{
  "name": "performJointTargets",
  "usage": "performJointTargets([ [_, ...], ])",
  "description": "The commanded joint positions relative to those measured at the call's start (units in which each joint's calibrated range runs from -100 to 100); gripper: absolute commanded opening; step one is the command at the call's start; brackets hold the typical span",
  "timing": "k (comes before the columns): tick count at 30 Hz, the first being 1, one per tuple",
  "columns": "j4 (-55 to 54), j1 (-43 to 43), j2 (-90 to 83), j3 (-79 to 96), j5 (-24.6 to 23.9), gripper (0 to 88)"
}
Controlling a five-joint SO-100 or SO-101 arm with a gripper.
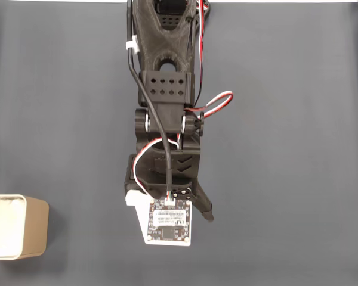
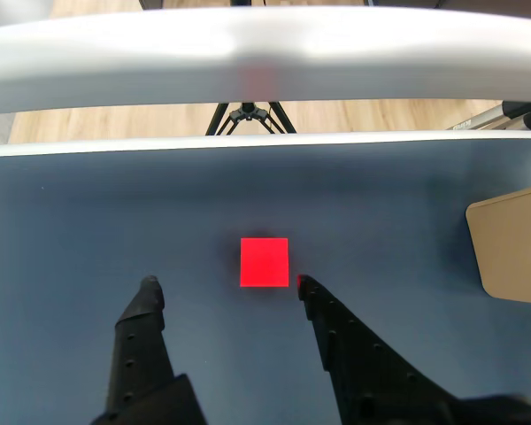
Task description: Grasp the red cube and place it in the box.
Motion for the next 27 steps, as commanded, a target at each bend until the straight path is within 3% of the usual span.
performJointTargets([
  [1, -1.5, 0.8, -0.2, -2.6, 0.2, 35.8],
  [27, -3.4, 0.7, 9.4, -8.3, 0.2, 36.4],
])
